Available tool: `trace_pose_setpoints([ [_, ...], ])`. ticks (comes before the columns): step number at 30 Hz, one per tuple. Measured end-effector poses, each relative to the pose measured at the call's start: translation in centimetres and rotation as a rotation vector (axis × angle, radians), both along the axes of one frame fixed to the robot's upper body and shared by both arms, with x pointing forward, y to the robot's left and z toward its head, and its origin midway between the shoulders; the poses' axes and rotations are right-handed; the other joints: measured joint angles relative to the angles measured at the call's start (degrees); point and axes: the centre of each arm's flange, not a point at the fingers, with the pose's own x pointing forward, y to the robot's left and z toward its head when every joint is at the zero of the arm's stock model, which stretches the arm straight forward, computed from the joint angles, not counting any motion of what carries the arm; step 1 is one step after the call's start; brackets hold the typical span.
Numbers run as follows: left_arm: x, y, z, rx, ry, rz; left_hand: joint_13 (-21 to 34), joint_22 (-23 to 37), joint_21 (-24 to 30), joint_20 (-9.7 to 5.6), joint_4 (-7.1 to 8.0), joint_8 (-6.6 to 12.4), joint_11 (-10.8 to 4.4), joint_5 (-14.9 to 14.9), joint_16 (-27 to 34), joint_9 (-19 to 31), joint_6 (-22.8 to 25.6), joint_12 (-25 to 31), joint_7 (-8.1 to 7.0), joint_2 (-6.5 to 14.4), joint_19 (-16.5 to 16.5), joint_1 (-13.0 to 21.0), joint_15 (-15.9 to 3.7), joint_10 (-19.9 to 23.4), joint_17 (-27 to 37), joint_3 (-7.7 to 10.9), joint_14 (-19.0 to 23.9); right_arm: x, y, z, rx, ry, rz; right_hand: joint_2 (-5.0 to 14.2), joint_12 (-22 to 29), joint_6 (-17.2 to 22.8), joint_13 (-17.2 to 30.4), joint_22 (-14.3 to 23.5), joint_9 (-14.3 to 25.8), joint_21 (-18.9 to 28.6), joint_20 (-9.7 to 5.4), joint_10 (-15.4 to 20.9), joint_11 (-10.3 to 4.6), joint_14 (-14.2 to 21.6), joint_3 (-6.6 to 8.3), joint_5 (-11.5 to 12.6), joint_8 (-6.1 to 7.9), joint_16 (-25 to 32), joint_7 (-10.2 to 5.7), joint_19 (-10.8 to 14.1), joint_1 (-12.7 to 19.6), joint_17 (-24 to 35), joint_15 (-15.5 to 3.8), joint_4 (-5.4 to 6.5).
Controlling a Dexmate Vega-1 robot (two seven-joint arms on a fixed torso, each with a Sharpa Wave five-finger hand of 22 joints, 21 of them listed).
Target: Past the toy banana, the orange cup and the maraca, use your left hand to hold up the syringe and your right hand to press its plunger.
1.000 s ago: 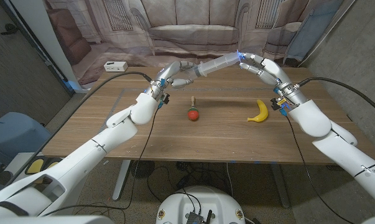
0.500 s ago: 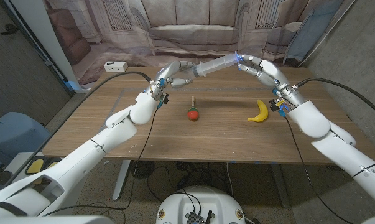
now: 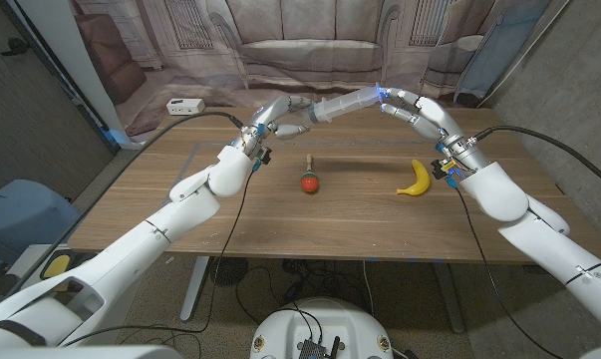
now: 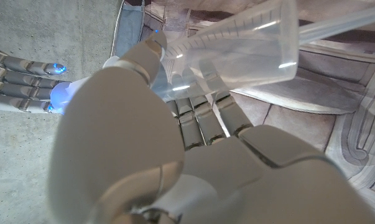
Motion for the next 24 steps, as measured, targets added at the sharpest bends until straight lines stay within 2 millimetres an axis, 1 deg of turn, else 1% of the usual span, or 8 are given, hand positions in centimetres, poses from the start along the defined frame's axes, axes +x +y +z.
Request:
trace_pose_setpoints([
  [3,0.0,-0.12,0.09,0.008,-0.001,0.001,0.0,0.0,0.0,0.0,0.0,-0.17,0.0,0.0,0.0,0.0,0.0,0.0,0.0,0.0,0.0,0.0,0.0,0.0,0.0,0.0,0.0,-0.04,0.04,0.0,0.0,-0.002,0.002,0.0,0.0,0.0,0.0,0.0,0.0,0.0,0.0,0.3,-0.3,0.0,0.0,0.0,0.0,0.0,-0.03,0.0,0.0,0.0,0.0,0.0],
  [6,0.0,-0.2,0.17,0.018,-0.003,0.002,0.0,0.0,0.0,0.0,0.0,-0.17,0.0,0.0,0.0,0.0,0.0,0.0,0.0,0.0,0.0,0.0,-0.01,0.0,-0.1,0.0,0.0,-0.08,0.17,-0.01,0.0,-0.003,0.007,0.0,0.0,0.3,0.0,0.0,0.0,0.0,-0.22,0.3,-0.3,0.0,0.0,0.0,0.0,0.0,-0.32,0.2,0.0,0.0,0.0,0.0],
  [16,-0.07,-0.4,0.4,0.037,-0.006,0.005,0.0,0.0,0.2,-0.09,0.0,-0.06,0.01,-0.3,0.0,0.0,0.0,0.0,0.0,0.0,-0.1,0.0,-0.01,0.0,-0.2,0.0,0.0,0.12,0.58,-0.16,-0.009,0.003,0.022,0.0,-0.2,0.4,0.0,0.0,0.0,0.0,-0.22,0.3,-0.3,0.2,0.0,0.0,-0.01,0.0,-0.2,0.2,0.0,0.0,0.21,0.0],
  [21,-0.11,-0.49,0.49,0.042,-0.007,0.003,0.0,0.0,0.2,-0.09,0.0,-0.06,0.01,-0.1,0.0,0.3,0.0,0.0,0.0,0.0,-0.1,0.0,-0.01,0.0,-0.2,0.0,0.0,0.21,0.77,-0.22,-0.013,0.009,0.029,0.23,-0.2,0.6,0.0,0.0,0.0,0.0,-0.22,0.6,0.02,0.2,0.0,0.0,-0.02,0.0,0.0,0.2,0.2,0.0,0.21,0.0],
  [24,-0.11,-0.53,0.49,0.046,-0.005,0.003,0.2,0.0,0.2,-0.1,0.0,-0.06,0.02,-0.1,0.0,0.3,0.0,0.0,0.0,0.0,-0.1,0.0,-0.01,0.0,-0.2,0.0,0.0,0.25,0.94,-0.25,-0.017,0.012,0.034,0.23,-0.2,0.6,0.0,0.0,0.0,0.0,-0.22,0.6,0.03,0.2,0.26,0.0,-0.02,0.0,0.0,0.2,0.2,0.0,0.21,0.26],
])
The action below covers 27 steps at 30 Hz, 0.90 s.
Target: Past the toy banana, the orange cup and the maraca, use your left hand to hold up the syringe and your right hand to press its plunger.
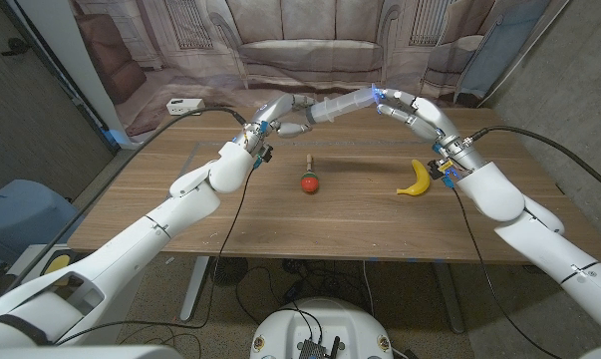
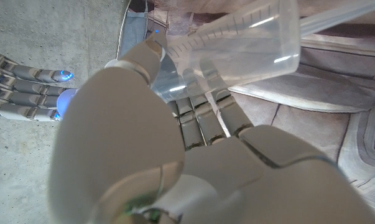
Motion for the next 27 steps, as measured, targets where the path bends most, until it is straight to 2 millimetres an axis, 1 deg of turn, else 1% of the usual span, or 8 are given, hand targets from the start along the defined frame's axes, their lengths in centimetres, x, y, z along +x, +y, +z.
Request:
trace_pose_setpoints([
  [5,0.0,-0.02,0.05,0.004,0.001,0.0,0.0,0.0,0.0,0.0,0.0,-0.01,0.0,0.0,0.0,0.0,0.0,0.0,0.0,0.0,0.0,0.0,0.0,0.0,0.0,0.0,0.0,0.08,0.18,-0.04,-0.006,0.006,0.004,0.0,0.0,0.0,0.0,0.0,0.0,0.0,0.0,0.0,0.0,0.0,0.0,0.0,0.0,0.0,0.0,0.0,0.0,0.0,0.0,0.0],
  [9,-0.01,-0.07,0.11,0.007,0.002,-0.002,0.0,0.0,0.0,0.0,0.0,-0.04,0.0,0.0,-0.1,0.0,0.0,0.0,0.0,0.0,0.0,0.0,0.0,0.0,0.0,0.0,0.0,0.15,0.32,-0.06,-0.011,0.01,0.007,0.0,-0.2,0.0,0.0,0.0,0.0,0.0,0.0,0.0,0.0,0.0,0.0,0.0,-0.36,0.0,0.0,0.0,0.0,0.0,0.0,0.0],
  [27,0.29,-0.29,0.35,0.013,0.003,-0.015,0.0,0.0,0.0,-0.1,0.0,-0.09,0.0,0.0,-0.2,-0.1,0.0,-0.4,0.0,0.0,-0.1,0.0,0.0,0.0,0.0,0.0,0.0,0.51,0.71,-0.14,-0.025,0.04,0.006,0.0,-0.4,0.0,0.0,0.0,0.0,0.0,0.0,0.1,-0.14,0.2,0.0,0.0,-0.42,0.0,0.0,0.0,0.0,0.1,0.2,0.0],
])
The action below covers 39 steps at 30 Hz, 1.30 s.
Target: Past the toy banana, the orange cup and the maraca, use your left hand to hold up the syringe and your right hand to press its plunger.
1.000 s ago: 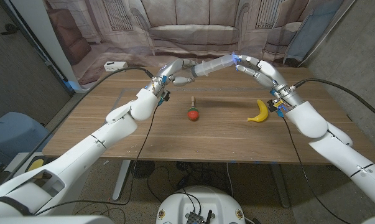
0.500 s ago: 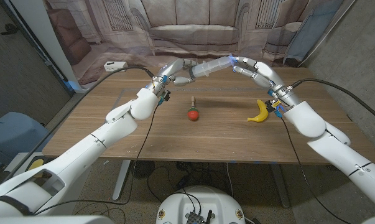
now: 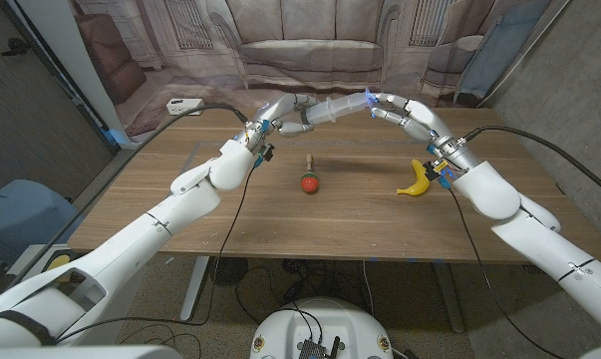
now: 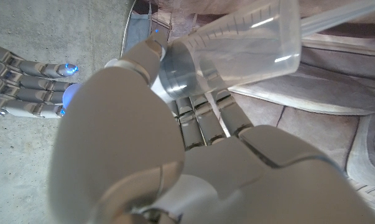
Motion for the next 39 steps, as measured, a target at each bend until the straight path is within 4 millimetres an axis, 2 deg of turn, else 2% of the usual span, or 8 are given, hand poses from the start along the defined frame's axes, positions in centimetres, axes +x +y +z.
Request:
trace_pose_setpoints([
  [31,0.8,-0.4,0.7,0.01,0.0,-0.004,0.3,0.0,0.0,-0.09,-0.24,0.0,-0.32,-0.3,0.1,0.1,0.0,-0.1,-0.01,0.0,-0.1,0.0,-0.03,0.3,0.0,0.24,0.0,1.1,0.3,0.1,-0.018,0.036,0.004,0.0,0.0,0.6,0.0,0.0,0.0,0.0,0.05,0.5,0.12,0.4,0.0,-0.2,-0.23,0.0,-0.01,0.5,0.0,0.2,-0.33,0.0],
  [35,0.9,-0.5,0.7,0.01,0.001,-0.005,0.3,0.0,0.0,-0.09,-0.24,0.0,-0.32,-0.4,0.1,0.1,0.0,-0.1,-0.01,0.0,-0.1,0.0,-0.04,0.3,0.0,0.24,0.0,1.2,0.3,0.0,-0.019,0.04,0.007,0.0,0.1,1.4,0.0,0.0,0.0,0.0,0.11,1.3,-0.62,1.5,0.0,-0.2,-0.2,0.3,-0.72,1.3,0.0,0.2,-0.82,0.0],
  [39,1.0,-0.5,0.8,0.011,0.001,-0.005,0.3,0.0,0.0,-0.09,-0.24,0.0,-0.33,-0.2,0.1,0.1,0.0,-0.1,-0.01,0.0,-0.1,0.0,-0.04,0.3,0.0,0.24,0.0,1.3,0.4,0.0,-0.021,0.041,0.007,0.0,0.3,1.4,0.0,0.0,0.0,0.0,0.11,1.5,-0.49,1.7,0.0,-0.2,0.01,0.3,-0.72,1.3,0.0,0.2,-1.02,0.0],
])
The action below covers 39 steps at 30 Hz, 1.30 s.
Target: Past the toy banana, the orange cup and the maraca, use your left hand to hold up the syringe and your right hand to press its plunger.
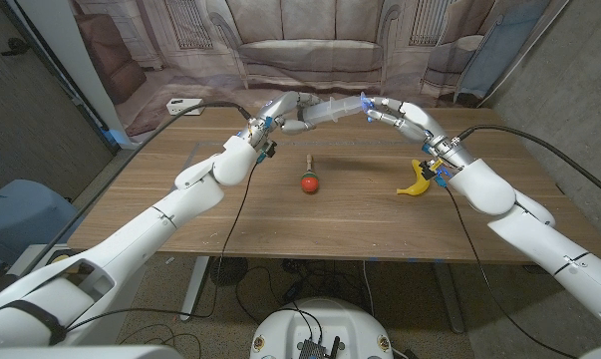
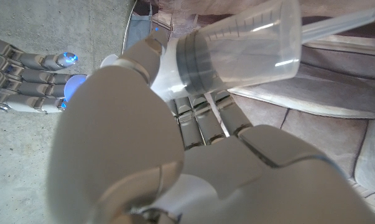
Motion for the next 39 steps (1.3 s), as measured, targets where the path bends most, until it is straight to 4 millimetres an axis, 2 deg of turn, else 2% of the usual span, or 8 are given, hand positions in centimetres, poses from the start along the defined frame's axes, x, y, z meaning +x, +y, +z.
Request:
trace_pose_setpoints([
  [39,-0.36,-0.47,-0.02,0.007,0.001,-0.005,0.3,0.0,0.0,-0.01,0.0,-0.01,0.23,0.0,-0.1,-0.1,0.0,-0.4,0.0,0.0,0.0,0.0,-0.01,0.2,0.0,0.0,0.0,0.33,0.96,-0.08,-0.038,0.017,0.032,0.31,-0.3,0.0,0.0,0.0,0.0,0.0,-0.32,0.3,-0.32,0.3,0.46,0.0,0.08,0.0,0.0,0.3,0.3,0.0,0.31,-0.04],
])
